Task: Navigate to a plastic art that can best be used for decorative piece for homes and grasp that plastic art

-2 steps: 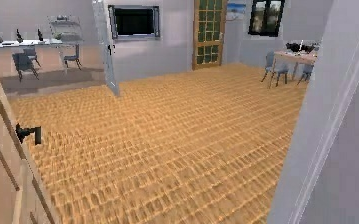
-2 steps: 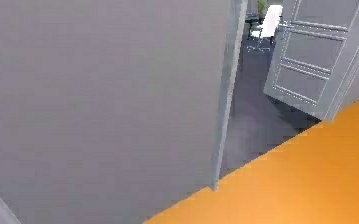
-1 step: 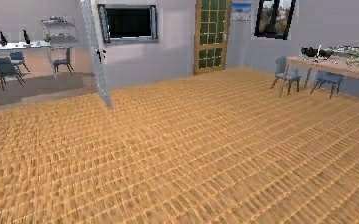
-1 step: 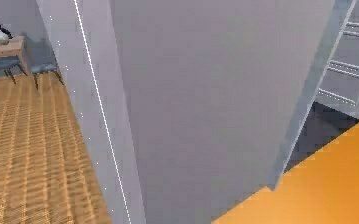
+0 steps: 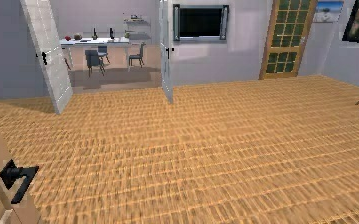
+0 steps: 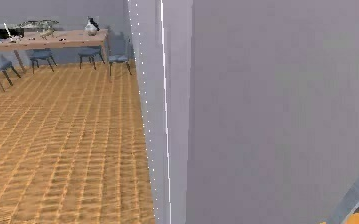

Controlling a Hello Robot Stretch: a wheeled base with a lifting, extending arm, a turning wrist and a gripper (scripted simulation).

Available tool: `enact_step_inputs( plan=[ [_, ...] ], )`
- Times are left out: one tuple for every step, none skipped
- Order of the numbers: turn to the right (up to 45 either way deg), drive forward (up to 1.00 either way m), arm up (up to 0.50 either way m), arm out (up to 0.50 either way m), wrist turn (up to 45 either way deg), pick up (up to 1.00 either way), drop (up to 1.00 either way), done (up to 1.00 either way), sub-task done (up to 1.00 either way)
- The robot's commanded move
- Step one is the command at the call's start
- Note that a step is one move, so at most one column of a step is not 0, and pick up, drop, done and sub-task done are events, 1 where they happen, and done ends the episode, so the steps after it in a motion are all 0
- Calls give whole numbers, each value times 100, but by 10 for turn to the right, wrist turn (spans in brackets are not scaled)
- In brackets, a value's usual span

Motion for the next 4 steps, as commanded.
enact_step_inputs(
  plan=[
    [0,15,0,0,0,0,0,0,0],
    [450,0,0,0,0,0,0,0,0],
    [240,0,0,0,0,0,0,0,0],
    [0,100,0,0,0,0,0,0,0]
  ],
)
